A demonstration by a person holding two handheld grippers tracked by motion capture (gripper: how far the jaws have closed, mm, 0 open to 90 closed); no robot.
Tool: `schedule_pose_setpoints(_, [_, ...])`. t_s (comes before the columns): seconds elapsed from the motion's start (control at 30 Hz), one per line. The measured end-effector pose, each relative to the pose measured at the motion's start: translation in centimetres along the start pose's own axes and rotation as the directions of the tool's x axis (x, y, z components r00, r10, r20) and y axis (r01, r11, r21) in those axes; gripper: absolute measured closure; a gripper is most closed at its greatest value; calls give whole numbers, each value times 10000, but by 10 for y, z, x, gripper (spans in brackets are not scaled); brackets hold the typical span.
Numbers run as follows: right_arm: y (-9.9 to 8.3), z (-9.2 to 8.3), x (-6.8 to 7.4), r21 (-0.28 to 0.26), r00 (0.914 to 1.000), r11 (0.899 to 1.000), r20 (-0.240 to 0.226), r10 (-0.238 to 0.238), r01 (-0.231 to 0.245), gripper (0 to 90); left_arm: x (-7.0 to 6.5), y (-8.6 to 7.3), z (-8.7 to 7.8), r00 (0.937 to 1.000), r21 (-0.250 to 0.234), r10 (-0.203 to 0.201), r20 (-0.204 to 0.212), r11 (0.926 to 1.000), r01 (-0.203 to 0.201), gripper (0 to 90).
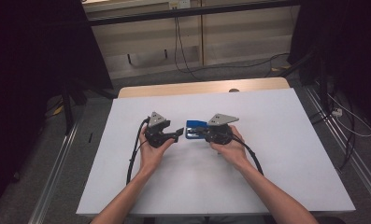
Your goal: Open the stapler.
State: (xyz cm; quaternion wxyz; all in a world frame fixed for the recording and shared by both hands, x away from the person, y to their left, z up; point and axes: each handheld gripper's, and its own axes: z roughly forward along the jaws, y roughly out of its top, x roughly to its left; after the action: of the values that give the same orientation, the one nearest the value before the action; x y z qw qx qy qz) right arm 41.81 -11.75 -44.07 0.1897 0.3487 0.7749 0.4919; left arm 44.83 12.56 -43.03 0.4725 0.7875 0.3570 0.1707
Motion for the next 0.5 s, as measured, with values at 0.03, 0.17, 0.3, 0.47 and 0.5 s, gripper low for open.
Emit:
schedule_pose_setpoints(0.03, [0,0,0,0,10000,10000,0,0,0,900,2,2,1,10000,56,-69,35,10000,69,332])
schedule_pose_setpoints(0.17, [1,3,-1,319,9999,9994,-23,-160,160,900,4,5,3,9998,306,187,63,9994,-189,472])
schedule_pose_setpoints(0.3, [0,7,-2,525,9998,9984,-51,-192,194,900,5,5,10,9992,494,178,370,9986,-197,623])
schedule_pose_setpoints(0.47, [6,8,-3,503,9997,9985,-176,-196,205,900,5,5,16,9985,626,69,544,9980,-103,839])
schedule_pose_setpoints(0.5, [6,8,-3,585,9995,9979,-145,-267,275,900,5,4,17,9979,661,78,641,9977,-121,878])
